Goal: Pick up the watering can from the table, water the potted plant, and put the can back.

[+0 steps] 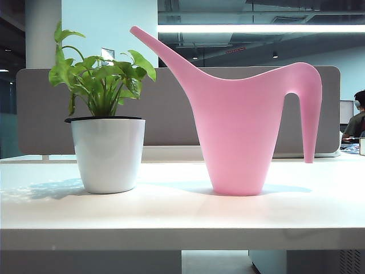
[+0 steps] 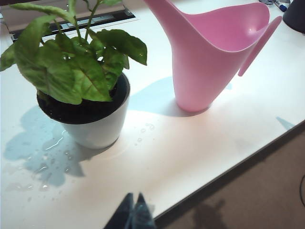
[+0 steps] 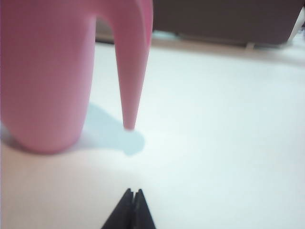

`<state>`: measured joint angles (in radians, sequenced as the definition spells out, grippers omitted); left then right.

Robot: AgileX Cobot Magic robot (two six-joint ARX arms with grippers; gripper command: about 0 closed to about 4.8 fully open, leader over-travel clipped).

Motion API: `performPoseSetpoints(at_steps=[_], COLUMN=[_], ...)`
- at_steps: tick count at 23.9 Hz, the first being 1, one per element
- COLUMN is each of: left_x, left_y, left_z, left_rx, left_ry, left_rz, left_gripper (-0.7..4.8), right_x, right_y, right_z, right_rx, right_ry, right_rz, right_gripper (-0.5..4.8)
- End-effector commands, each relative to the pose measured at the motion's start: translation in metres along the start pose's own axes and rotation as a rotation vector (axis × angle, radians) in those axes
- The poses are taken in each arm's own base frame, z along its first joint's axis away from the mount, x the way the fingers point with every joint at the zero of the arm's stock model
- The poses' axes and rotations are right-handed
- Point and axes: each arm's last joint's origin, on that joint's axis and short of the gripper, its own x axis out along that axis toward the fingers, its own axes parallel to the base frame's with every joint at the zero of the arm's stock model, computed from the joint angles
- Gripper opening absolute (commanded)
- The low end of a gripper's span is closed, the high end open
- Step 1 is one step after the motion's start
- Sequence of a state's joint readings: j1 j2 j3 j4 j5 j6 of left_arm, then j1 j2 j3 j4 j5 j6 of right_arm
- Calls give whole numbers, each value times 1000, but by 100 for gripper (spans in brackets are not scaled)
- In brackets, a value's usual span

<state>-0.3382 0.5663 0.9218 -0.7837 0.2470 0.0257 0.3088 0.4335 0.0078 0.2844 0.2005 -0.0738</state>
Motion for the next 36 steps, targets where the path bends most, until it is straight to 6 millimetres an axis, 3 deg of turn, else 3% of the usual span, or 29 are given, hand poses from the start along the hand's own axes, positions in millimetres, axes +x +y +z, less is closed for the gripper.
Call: performPoseSetpoints(at_steps=[1,13,25,30,35,36], left_x=[-1,-1,-2,-10,19,29], left_y=[0,0,0,1,23,28], left_z=[1,1,0,-11,-52,-67], left_rx=[3,3,3,26,21,31], left_ry=[-10,-10,-14,-66,-236,-283], left_rz=[1,0,17,48,198,223], left_gripper=[3,3,3,3,3,3], right_x=[-5,-19,-22,-22,-22,-22], right_y=[-2,-17,-18,-18,-18,-18], right_z=[-5,-20,-18,-18,-18,-18], right_rx=[-3,28,30,30,30,29], right_ry=[26,138,101,99,100,100], right_rz=[23,33,20,20,21,22], right_gripper=[-4,-1,-1,-1,-1,-1])
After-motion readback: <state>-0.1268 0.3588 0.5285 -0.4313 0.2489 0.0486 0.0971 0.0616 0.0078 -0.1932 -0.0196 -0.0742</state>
